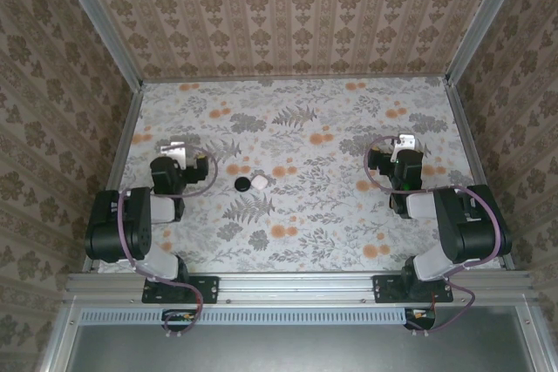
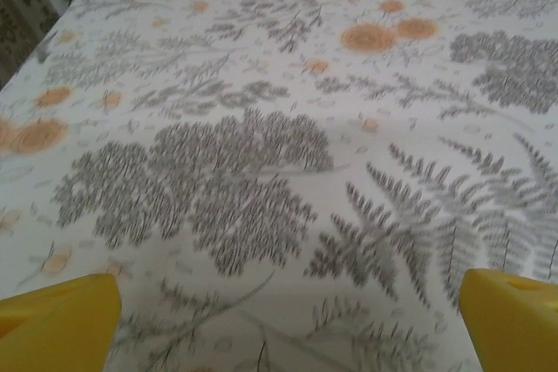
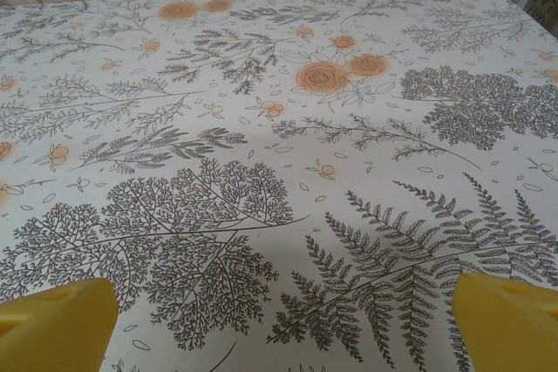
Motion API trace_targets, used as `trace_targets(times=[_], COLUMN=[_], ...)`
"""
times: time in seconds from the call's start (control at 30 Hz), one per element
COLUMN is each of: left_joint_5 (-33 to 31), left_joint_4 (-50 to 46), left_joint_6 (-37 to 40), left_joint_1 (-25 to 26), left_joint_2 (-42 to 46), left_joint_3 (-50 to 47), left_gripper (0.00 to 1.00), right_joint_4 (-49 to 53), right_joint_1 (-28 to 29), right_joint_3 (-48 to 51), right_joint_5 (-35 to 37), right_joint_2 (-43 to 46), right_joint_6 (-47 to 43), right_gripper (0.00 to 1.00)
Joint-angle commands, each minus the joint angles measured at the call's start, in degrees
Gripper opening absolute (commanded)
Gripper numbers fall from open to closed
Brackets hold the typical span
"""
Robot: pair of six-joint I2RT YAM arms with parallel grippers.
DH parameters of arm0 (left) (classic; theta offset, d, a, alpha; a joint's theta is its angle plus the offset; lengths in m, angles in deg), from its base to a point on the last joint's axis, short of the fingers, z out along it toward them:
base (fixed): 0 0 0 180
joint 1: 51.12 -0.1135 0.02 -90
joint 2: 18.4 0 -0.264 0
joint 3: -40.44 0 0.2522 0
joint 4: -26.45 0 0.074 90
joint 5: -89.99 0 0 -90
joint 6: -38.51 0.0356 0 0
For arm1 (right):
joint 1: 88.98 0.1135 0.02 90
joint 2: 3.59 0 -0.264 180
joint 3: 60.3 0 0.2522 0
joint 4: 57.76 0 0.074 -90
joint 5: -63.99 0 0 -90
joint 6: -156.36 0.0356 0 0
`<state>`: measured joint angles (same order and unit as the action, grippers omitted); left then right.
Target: Insert the wireless bluetooth earbuds into the charging case
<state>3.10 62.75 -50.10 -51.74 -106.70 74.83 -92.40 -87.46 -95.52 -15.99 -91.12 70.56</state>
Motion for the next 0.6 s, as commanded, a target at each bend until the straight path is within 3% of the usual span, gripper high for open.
trace_targets(times=[0.0,0.57], left_joint_5=[-2.27,-3.55], left_joint_4=[-1.36,-1.19], left_joint_6=[1.73,2.24], left_joint_1=[1.03,1.94], left_joint_2=[0.11,0.28], left_joint_3=[2.78,2.57], left_gripper=[1.00,1.00], right_joint_4=[-2.16,-1.89], right_joint_1=[0.14,0.42], right_joint_3=[-1.09,-1.31], right_joint_5=[-0.86,-1.94], right_joint_2=[-0.11,-0.28], right_joint_6=[-1.04,-1.72], right_gripper=[1.00,1.00])
